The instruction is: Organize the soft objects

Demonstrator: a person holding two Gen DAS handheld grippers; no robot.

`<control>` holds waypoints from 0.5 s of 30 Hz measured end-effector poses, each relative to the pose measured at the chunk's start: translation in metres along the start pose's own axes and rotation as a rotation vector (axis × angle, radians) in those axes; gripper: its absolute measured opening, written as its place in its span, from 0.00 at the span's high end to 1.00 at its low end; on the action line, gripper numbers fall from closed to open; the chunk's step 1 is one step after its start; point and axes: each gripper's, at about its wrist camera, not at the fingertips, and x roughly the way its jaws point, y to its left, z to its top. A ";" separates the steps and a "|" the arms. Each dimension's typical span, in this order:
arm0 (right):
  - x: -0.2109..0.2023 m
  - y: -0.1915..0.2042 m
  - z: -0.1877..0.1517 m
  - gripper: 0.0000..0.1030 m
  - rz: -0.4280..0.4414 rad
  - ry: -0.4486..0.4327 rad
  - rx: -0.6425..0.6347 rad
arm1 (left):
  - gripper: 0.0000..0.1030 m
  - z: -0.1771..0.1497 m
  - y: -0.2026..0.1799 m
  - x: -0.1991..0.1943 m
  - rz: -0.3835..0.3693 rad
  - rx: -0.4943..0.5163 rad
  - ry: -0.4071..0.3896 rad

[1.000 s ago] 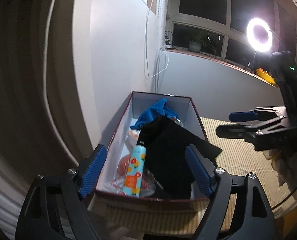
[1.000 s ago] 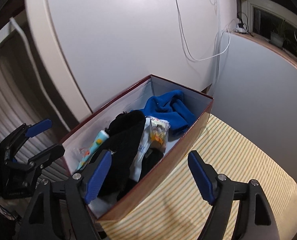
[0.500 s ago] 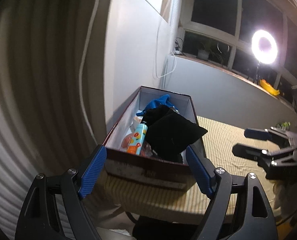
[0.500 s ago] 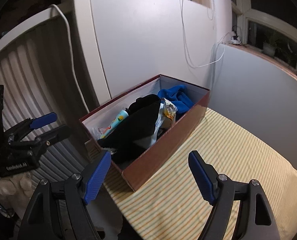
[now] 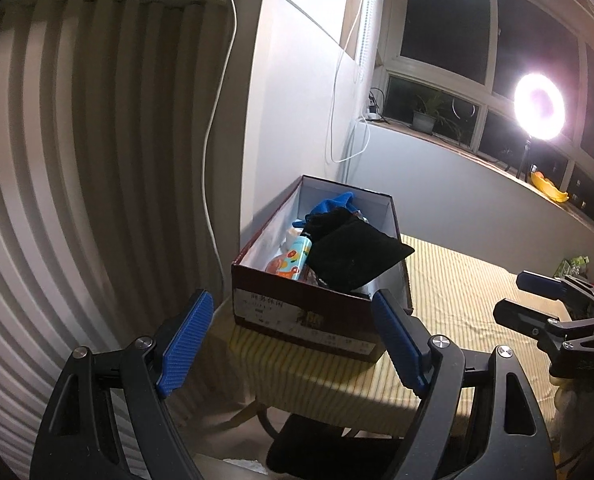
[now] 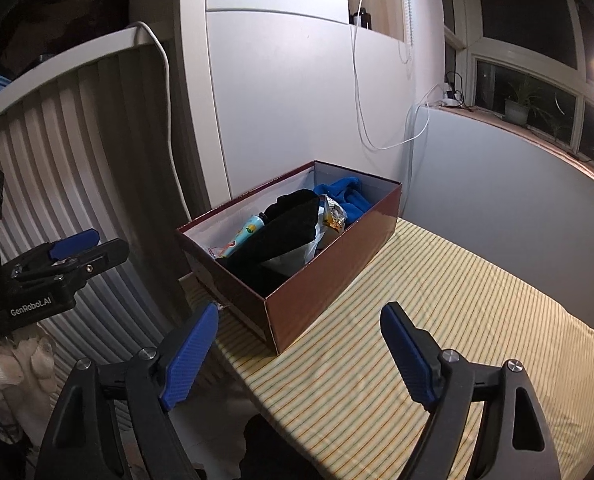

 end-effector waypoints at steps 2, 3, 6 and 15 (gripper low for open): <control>-0.003 0.000 -0.002 0.22 0.000 -0.005 0.003 | 0.21 -0.001 -0.002 -0.001 -0.007 0.005 0.001; -0.004 0.000 -0.003 0.21 0.001 -0.005 0.003 | 0.21 0.000 -0.003 0.000 -0.008 0.009 0.002; -0.005 0.000 -0.005 0.21 -0.004 -0.001 -0.003 | 0.21 -0.001 -0.007 -0.001 -0.009 0.021 -0.001; -0.006 -0.005 -0.009 0.21 -0.008 0.004 0.011 | 0.21 -0.001 -0.010 -0.004 -0.024 0.015 0.002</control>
